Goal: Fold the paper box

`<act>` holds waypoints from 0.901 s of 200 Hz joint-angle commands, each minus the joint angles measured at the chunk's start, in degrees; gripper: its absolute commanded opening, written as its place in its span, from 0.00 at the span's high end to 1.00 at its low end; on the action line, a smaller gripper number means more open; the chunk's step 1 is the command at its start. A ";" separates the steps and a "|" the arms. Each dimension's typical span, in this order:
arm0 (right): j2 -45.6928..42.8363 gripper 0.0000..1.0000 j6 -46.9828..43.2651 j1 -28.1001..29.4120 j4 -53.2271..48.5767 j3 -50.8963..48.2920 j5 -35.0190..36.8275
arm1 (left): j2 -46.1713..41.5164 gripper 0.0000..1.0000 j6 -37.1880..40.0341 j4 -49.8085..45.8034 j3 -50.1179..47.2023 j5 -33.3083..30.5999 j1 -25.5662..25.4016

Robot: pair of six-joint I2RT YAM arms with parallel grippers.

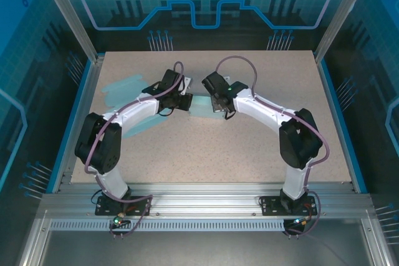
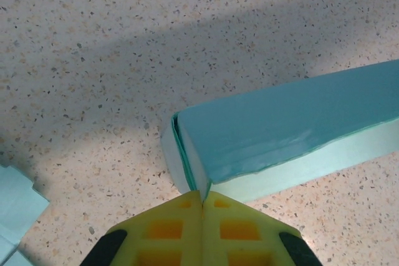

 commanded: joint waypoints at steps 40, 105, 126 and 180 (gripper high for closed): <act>1.24 1.00 2.85 1.41 1.49 -6.86 -7.09 | -3.52 0.90 -2.68 2.94 -5.30 -1.10 -1.39; 1.78 1.00 2.60 1.39 0.79 -5.86 -5.92 | -12.65 0.56 -7.13 2.97 -6.49 -1.49 -1.39; 1.46 1.00 2.51 1.41 0.53 -5.92 -5.66 | -14.55 0.39 -9.66 3.96 -6.31 -2.90 -1.39; 0.62 1.00 2.23 1.57 0.26 -6.21 -5.13 | -8.31 0.25 -13.03 6.69 -1.47 -5.88 -0.76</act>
